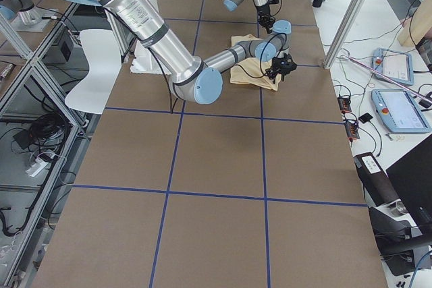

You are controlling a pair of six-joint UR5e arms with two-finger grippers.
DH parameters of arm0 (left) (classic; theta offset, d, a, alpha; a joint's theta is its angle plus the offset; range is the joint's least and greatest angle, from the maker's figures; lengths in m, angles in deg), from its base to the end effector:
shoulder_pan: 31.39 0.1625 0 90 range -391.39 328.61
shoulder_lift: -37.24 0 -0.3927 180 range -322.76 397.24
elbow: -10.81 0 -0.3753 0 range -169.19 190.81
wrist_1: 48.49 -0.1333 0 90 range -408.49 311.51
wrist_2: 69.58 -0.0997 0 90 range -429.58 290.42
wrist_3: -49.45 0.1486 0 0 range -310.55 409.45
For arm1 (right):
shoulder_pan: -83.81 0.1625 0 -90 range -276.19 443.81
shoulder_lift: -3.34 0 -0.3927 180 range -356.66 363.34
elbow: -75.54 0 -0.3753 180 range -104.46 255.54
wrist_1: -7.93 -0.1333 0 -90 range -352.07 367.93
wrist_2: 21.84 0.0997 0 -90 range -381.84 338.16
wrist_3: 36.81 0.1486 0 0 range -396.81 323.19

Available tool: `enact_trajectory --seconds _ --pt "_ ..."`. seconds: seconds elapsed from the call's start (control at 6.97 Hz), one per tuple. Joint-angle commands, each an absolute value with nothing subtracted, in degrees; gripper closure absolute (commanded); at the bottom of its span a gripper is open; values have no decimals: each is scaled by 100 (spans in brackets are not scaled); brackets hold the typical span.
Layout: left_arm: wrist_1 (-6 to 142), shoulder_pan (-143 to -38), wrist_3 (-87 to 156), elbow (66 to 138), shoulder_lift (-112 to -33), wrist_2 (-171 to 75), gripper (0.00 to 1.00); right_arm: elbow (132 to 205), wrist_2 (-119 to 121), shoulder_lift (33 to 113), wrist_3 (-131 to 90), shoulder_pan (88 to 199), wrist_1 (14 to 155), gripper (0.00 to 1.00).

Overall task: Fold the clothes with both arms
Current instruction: 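Raise the left gripper away while the right gripper moves to the bundle's side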

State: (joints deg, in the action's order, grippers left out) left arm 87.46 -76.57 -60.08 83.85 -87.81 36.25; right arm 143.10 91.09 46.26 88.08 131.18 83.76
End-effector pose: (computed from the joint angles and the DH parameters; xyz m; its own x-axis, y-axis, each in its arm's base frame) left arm 0.4660 -0.6005 0.3404 0.1205 -0.5775 -0.8075 0.5834 0.6993 -0.4131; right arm -0.4810 -0.6339 0.3176 0.1399 0.9298 0.3404 -0.7220 0.3311 -0.6075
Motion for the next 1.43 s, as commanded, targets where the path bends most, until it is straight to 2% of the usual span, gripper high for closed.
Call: enact_trajectory --seconds 0.0,0.29,0.43,1.0,1.29 --pt "8721 -7717 -6006 8612 -8721 3632 74 15675 9102 5505 8878 12856 8351 0" --pt "8730 -7762 -6006 8787 -8590 3624 74 17206 8840 6639 9053 12304 8360 0" --pt "8730 -7753 -5972 8884 -8450 3624 74 17430 8446 6914 9054 11970 8360 0" --pt "8703 -7771 -5883 9271 -8352 3176 74 17513 8354 6882 9265 11519 8369 0" --pt "8703 -7771 -5883 9281 -8352 3175 74 17416 8354 6908 9362 11510 8369 13"
